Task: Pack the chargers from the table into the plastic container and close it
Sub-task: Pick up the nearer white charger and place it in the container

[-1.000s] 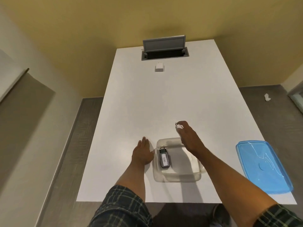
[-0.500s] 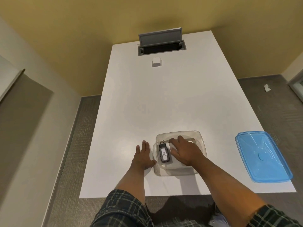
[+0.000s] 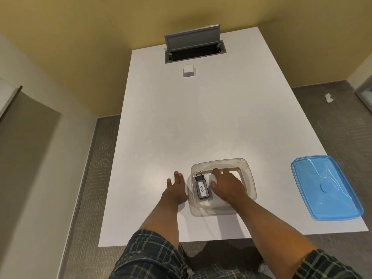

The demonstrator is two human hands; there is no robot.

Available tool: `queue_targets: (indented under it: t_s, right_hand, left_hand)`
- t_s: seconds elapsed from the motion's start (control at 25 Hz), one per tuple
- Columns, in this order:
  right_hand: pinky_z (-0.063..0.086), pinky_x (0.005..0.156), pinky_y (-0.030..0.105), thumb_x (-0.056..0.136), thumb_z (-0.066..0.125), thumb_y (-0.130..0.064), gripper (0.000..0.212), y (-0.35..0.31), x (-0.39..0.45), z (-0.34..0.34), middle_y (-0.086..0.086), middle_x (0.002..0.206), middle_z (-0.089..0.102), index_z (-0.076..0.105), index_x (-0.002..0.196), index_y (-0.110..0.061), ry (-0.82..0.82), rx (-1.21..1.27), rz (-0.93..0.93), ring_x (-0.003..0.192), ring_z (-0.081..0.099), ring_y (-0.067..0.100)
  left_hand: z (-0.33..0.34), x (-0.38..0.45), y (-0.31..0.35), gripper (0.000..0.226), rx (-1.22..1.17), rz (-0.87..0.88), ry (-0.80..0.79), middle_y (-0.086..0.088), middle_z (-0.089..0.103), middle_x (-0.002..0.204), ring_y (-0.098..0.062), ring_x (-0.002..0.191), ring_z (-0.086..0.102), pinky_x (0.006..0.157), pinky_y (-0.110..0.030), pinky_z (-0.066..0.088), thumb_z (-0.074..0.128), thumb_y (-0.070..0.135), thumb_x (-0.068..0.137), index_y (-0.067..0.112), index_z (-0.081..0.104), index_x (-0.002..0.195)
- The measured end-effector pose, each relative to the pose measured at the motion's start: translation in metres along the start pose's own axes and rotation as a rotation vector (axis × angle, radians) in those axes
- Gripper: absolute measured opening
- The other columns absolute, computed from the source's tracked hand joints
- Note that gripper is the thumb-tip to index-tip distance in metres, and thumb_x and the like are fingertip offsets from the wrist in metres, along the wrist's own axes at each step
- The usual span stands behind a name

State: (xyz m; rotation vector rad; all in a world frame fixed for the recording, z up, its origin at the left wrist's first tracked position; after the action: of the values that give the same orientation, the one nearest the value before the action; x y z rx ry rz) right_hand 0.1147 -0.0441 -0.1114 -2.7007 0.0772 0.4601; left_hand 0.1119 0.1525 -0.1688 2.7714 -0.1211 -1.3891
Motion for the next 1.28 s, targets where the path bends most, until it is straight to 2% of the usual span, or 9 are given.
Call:
queue_targets:
  t_s: [0.12, 0.36, 0.56, 0.76, 0.84, 1.04, 1.2, 1.28]
  right_hand:
    - [0.045, 0.070, 0.037, 0.097, 0.046, -0.039, 0.036, -0.001, 0.001, 0.004, 0.016, 0.117, 0.056, 0.049, 0.128, -0.021, 0.007, -0.010, 0.011, 0.097, 0.063, 0.036]
    - [0.040, 0.065, 0.035, 0.098, 0.047, -0.044, 0.039, -0.004, 0.001, 0.006, 0.015, 0.113, 0.059, 0.049, 0.129, -0.021, 0.015, -0.061, 0.015, 0.094, 0.066, 0.035]
    - [0.048, 0.072, 0.038, 0.092, 0.055, -0.043, 0.049, -0.002, 0.001, 0.010, 0.016, 0.120, 0.056, 0.044, 0.135, -0.020, -0.057, -0.017, -0.001, 0.100, 0.065, 0.037]
    - [0.052, 0.082, 0.043, 0.099, 0.044, -0.027, 0.036, 0.005, -0.001, 0.006, 0.019, 0.121, 0.059, 0.050, 0.129, -0.009, -0.040, 0.002, 0.061, 0.105, 0.064, 0.039]
    - [0.051, 0.082, 0.041, 0.097, 0.046, -0.022, 0.033, 0.007, -0.001, 0.006, 0.019, 0.122, 0.059, 0.052, 0.127, -0.009, -0.073, -0.037, 0.064, 0.106, 0.063, 0.040]
    - [0.049, 0.086, 0.041, 0.097, 0.042, -0.022, 0.035, 0.007, -0.002, 0.004, 0.019, 0.123, 0.057, 0.054, 0.128, -0.013, -0.082, -0.007, 0.078, 0.110, 0.061, 0.040]
    - [0.048, 0.087, 0.039, 0.095, 0.046, -0.021, 0.034, 0.006, -0.003, 0.006, 0.017, 0.123, 0.057, 0.055, 0.126, -0.012, -0.104, -0.010, 0.089, 0.111, 0.061, 0.038]
    - [0.049, 0.083, 0.037, 0.089, 0.057, -0.019, 0.037, 0.005, -0.004, 0.007, 0.015, 0.121, 0.058, 0.055, 0.125, -0.012, -0.132, -0.034, 0.073, 0.109, 0.062, 0.037]
  left_hand:
    - [0.000, 0.004, -0.005, 0.078, -0.026, -0.020, -0.001, -0.024, -0.021, 0.165, -0.045, 0.154, -0.012, 0.126, -0.054, 0.004, 0.036, 0.023, 0.106, -0.007, -0.016, 0.156]
    - [0.002, 0.002, -0.003, 0.078, 0.021, 0.015, -0.029, -0.020, -0.024, 0.165, -0.041, 0.155, -0.014, 0.126, -0.055, 0.011, 0.036, 0.024, 0.106, -0.004, -0.017, 0.156]
    - [0.004, 0.000, -0.001, 0.077, 0.035, 0.012, -0.039, -0.019, -0.026, 0.165, -0.039, 0.156, -0.014, 0.125, -0.056, 0.012, 0.033, 0.025, 0.106, -0.002, -0.018, 0.157]
    - [0.003, -0.001, 0.000, 0.077, 0.034, 0.015, -0.034, -0.020, -0.025, 0.165, -0.039, 0.156, -0.014, 0.126, -0.056, 0.012, 0.033, 0.027, 0.106, -0.003, -0.018, 0.156]
    - [0.003, -0.002, 0.000, 0.077, 0.027, 0.012, -0.035, -0.020, -0.025, 0.165, -0.039, 0.156, -0.015, 0.126, -0.056, 0.012, 0.032, 0.027, 0.107, -0.003, -0.018, 0.156]
    - [0.002, -0.003, 0.002, 0.077, 0.022, 0.013, -0.020, -0.019, -0.027, 0.165, -0.041, 0.155, -0.015, 0.126, -0.055, 0.011, 0.032, 0.027, 0.107, -0.001, -0.020, 0.156]
    - [0.003, -0.004, 0.002, 0.076, 0.001, 0.012, -0.011, -0.013, -0.028, 0.165, -0.046, 0.154, -0.014, 0.126, -0.056, 0.011, 0.031, 0.029, 0.107, 0.004, -0.020, 0.158]
    - [0.003, -0.004, 0.002, 0.076, 0.007, 0.016, 0.000, -0.013, -0.028, 0.165, -0.046, 0.153, -0.014, 0.126, -0.055, 0.011, 0.031, 0.029, 0.107, 0.004, -0.020, 0.158]
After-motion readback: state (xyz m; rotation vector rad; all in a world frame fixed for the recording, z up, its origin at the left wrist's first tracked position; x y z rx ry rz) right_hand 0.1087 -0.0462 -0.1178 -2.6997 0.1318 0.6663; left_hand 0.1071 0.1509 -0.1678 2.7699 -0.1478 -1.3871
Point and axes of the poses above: each hand's wrist, its own x-axis towards the middle knuckle, its own z-axis out of the palm, y = z × x, the point moved 10 cm from there along x, towards the middle knuckle
